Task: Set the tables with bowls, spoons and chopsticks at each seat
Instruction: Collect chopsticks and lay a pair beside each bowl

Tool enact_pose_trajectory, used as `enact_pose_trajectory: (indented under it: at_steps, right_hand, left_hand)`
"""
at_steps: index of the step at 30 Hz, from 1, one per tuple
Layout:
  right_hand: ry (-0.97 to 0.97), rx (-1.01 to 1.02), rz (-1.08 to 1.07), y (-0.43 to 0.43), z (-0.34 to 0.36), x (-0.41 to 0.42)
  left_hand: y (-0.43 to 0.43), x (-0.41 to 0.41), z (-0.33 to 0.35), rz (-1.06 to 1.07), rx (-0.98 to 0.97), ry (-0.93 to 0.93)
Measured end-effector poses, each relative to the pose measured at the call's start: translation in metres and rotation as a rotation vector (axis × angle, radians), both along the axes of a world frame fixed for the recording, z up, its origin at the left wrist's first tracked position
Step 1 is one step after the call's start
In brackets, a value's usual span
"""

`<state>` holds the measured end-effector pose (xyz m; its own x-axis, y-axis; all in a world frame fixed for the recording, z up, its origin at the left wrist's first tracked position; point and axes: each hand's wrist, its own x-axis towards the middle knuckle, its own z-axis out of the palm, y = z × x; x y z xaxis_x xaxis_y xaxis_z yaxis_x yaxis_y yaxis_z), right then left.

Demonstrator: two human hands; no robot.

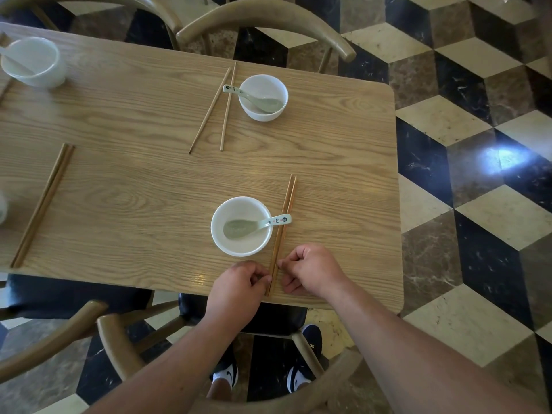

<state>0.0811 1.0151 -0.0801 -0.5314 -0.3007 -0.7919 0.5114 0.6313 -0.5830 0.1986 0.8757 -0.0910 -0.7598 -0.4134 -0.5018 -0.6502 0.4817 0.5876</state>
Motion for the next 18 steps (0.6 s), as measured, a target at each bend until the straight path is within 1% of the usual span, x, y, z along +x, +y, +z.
enact_pose_trajectory:
  at_steps: [4, 18]
  right_hand:
    - [0.030, 0.009, -0.019, -0.0017, -0.0002, 0.0032]
    - [0.043, 0.015, -0.043, -0.0010, 0.0036, 0.0053]
  left_hand:
    - [-0.0001, -0.0001, -0.0002, 0.005, 0.000, -0.004]
    - [0.0014, 0.0015, -0.0043, -0.003, -0.032, -0.006]
